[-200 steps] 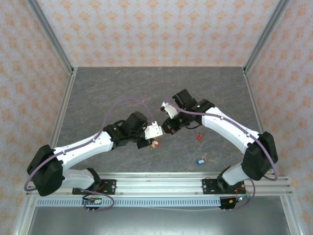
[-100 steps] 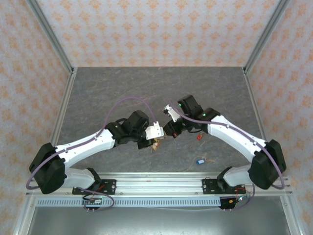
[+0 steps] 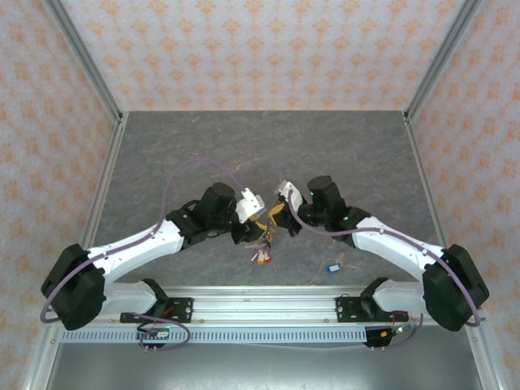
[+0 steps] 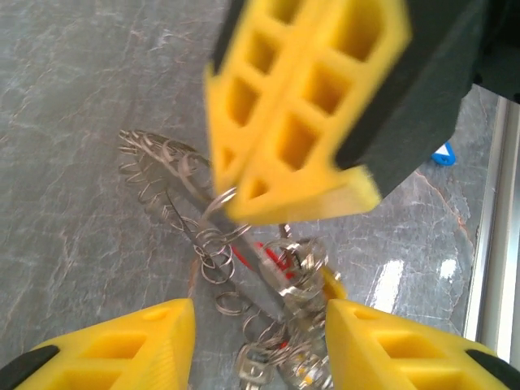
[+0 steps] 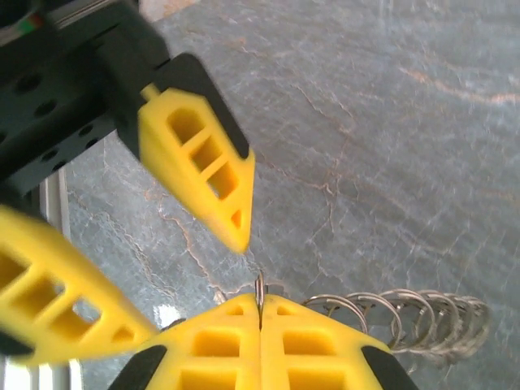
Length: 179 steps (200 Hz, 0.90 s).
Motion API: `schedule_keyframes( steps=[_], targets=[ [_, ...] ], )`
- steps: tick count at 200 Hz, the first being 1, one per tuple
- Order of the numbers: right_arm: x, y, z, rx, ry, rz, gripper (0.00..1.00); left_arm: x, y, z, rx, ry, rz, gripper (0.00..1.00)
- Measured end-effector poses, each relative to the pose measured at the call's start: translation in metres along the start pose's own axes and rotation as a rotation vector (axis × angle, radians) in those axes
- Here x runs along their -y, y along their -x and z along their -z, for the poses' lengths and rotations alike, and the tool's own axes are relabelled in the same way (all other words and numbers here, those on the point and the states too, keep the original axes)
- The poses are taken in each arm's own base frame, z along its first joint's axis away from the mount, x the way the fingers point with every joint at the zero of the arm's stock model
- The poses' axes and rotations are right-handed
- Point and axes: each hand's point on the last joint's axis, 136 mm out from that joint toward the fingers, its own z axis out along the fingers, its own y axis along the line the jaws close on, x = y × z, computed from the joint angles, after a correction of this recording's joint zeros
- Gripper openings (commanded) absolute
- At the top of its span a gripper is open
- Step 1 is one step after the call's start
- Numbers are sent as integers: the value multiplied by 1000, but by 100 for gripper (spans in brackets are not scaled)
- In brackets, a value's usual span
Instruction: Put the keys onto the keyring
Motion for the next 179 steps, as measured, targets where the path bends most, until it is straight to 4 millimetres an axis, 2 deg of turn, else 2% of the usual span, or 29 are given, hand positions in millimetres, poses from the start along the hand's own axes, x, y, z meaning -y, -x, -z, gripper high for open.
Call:
schedule_keyframes(
  steps=[17, 48, 71, 102, 130, 179],
  targets=[
    [-4, -1, 1, 27, 14, 83, 0, -7, -2, 6, 47, 11, 23, 37],
    [-9, -1, 1, 58, 37, 197, 0, -19, 1, 11, 108, 8, 40, 36],
    [-13, -3, 0, 76, 58, 245, 0, -13, 7, 6, 141, -49, 26, 41],
    [-12, -4, 4, 94, 55, 271, 0, -6, 4, -4, 130, -114, 24, 46],
    [-14, -6, 7, 100, 59, 273, 0, -3, 5, -5, 131, -140, 0, 47],
    [-13, -6, 10, 110, 80, 263, 0, 1, 21, -6, 156, -178, -76, 43]
  ],
)
